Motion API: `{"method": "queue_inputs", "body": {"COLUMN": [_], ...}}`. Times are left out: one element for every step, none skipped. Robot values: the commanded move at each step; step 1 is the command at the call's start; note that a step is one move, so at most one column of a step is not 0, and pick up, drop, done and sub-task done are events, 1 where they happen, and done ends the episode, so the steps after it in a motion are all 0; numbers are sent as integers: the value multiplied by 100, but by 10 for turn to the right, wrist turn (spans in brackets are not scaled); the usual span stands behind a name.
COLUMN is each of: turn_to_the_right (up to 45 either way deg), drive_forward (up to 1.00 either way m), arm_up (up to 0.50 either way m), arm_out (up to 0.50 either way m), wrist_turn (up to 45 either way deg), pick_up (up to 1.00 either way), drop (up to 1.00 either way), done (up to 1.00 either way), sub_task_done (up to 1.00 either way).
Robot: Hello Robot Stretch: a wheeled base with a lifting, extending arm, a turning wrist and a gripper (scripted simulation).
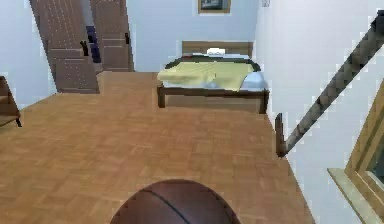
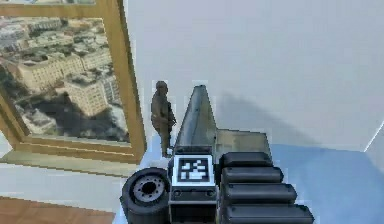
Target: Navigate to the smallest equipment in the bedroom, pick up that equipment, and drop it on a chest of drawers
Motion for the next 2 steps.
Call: {"method": "queue_inputs", "body": {"turn_to_the_right": [-360,450], "drive_forward": [0,0], "arm_up": [0,0], "arm_out": [0,0], "wrist_turn": [0,0], "pick_up": [0,0], "drop": [0,0], "done": [0,0], "sub_task_done": [0,0]}}
